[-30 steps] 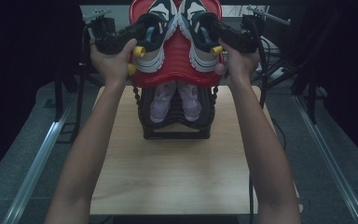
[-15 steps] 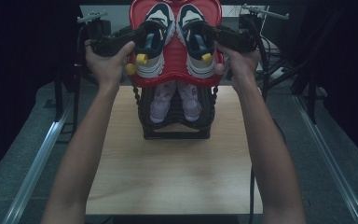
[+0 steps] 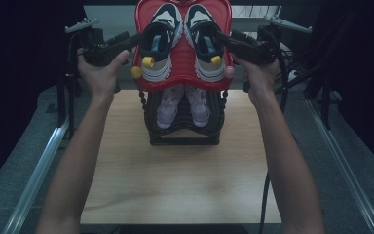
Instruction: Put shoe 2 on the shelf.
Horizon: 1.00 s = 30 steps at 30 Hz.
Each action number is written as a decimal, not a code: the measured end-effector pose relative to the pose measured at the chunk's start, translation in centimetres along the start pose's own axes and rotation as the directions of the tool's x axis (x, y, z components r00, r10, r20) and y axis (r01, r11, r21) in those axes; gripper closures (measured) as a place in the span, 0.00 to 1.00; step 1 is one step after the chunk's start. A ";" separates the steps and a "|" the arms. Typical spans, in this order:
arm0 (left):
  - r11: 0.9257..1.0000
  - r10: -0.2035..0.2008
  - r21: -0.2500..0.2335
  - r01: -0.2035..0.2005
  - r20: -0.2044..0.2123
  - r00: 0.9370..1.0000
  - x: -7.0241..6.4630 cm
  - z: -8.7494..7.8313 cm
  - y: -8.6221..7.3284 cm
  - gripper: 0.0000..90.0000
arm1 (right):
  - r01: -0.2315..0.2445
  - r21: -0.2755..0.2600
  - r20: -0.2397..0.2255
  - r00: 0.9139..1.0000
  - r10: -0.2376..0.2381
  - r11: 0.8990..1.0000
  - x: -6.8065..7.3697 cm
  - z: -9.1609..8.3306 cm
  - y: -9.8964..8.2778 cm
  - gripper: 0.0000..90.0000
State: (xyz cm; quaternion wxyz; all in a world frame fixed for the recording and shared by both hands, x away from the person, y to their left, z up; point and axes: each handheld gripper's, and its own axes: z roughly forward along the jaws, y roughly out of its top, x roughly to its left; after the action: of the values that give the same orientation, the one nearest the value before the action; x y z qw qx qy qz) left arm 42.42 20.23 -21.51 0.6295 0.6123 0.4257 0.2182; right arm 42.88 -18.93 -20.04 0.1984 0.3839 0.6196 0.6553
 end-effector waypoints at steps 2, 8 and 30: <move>1.000 -0.006 0.002 0.006 0.015 1.000 0.5 -0.6 -0.3 0.49 | 0.002 -0.007 -0.004 1.000 -0.002 1.000 -0.2 -0.4 0.0 0.41; 1.000 -0.008 -0.007 0.008 0.023 1.000 1.2 -1.9 -0.8 0.49 | -0.006 -0.030 -0.007 1.000 0.006 1.000 -1.1 -2.2 -0.7 0.41; 0.999 -0.038 0.040 0.035 0.078 0.996 3.6 -6.6 -6.5 0.50 | 0.021 -0.024 0.016 1.000 -0.020 1.000 -4.0 -8.2 -6.3 0.43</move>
State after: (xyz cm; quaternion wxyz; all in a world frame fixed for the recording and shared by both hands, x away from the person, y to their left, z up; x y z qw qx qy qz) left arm 37.49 25.95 -27.96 0.6378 0.6244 0.4159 0.1743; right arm 37.82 -26.30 -26.64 0.2144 0.3802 0.6141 0.6576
